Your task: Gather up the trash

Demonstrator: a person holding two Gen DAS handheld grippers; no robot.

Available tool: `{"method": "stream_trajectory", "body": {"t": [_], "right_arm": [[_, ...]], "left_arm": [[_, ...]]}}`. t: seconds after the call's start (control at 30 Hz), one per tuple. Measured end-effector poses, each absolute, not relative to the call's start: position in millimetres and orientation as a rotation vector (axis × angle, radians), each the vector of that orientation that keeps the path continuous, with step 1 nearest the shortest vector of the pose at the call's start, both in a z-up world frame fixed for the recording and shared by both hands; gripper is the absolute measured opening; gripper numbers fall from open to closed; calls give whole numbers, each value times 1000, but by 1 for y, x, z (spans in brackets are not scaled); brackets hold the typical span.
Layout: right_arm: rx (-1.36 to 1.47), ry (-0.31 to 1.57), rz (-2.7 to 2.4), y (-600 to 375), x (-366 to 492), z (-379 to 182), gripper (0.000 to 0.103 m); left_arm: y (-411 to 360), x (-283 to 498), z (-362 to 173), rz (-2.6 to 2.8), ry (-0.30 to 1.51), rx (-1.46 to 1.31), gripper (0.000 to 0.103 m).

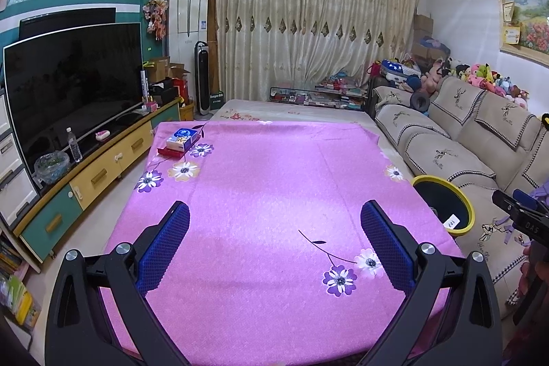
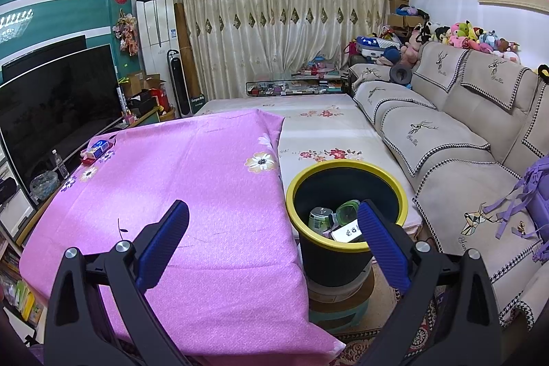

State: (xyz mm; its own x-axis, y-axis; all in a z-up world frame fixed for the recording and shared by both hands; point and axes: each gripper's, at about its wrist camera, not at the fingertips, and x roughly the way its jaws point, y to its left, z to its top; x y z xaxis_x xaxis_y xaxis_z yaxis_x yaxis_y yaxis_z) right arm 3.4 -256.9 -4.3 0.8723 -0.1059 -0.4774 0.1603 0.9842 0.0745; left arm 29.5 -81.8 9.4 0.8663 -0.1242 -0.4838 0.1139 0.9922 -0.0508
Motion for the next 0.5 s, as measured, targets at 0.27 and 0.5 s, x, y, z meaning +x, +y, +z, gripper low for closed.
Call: {"method": "stream_trajectory", "body": {"t": [0.27,0.5], "right_arm": [[114,495,-136,-257,4,-8,94],[115,503,-132,-256,3,-14,94]], "left_arm": [[-83,35,6,-124,527,-12,98],[-84,35,4,-102,492,6,98]]}}
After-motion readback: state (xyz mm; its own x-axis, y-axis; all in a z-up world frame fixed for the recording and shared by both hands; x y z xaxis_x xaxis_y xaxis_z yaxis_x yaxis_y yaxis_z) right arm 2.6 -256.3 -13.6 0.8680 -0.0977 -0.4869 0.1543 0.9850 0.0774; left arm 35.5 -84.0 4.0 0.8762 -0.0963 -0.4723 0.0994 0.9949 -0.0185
